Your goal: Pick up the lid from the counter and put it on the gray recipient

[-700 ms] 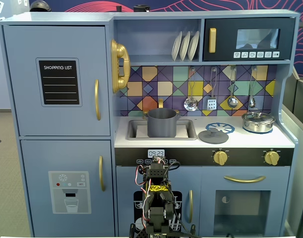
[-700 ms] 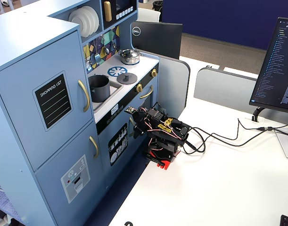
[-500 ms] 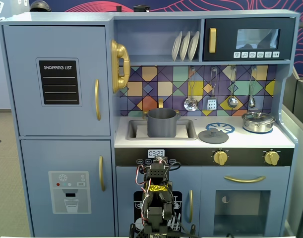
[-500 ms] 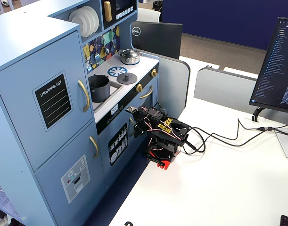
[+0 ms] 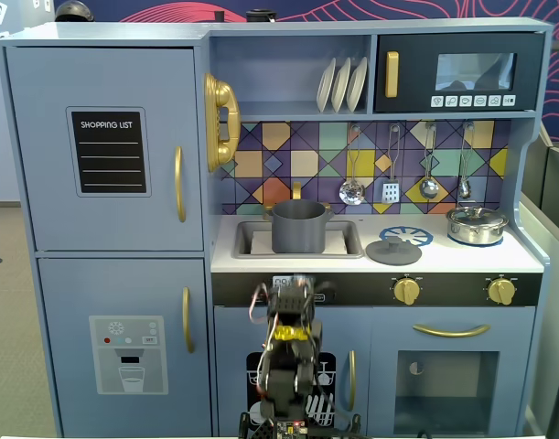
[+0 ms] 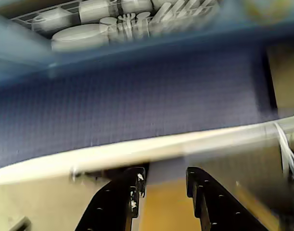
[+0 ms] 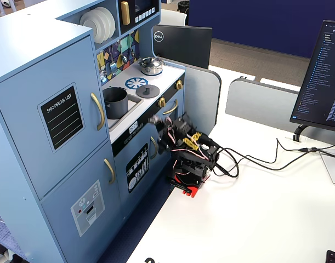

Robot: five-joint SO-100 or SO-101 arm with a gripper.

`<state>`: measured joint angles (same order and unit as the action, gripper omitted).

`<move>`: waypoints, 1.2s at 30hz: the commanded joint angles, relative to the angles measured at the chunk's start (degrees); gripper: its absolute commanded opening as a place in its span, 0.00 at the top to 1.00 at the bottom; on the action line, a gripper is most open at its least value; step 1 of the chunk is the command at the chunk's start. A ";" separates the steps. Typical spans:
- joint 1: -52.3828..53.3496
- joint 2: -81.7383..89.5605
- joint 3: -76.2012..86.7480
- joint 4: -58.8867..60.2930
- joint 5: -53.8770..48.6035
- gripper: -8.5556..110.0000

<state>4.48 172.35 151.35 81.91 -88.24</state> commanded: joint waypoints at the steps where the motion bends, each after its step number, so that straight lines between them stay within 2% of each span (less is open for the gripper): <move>1: 1.14 -10.02 -19.86 2.20 -0.44 0.93; 5: 2.55 -16.00 -34.63 3.34 -2.37 0.93; 7: 4.66 -17.14 -37.97 0.26 -3.69 0.93; 9: 9.05 -16.00 -36.91 -11.43 -1.58 0.93; 14: 20.13 -12.57 -22.59 -56.51 3.69 0.93; 16: 21.71 -13.80 -19.60 -67.06 2.37 0.93; 24: 26.98 -21.09 -19.95 -71.81 -1.76 0.92; 29: 29.27 -26.19 -19.60 -78.05 0.18 0.74; 36: 31.64 -32.70 -18.72 -88.33 -0.79 0.65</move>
<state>34.63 141.86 132.98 -0.62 -88.77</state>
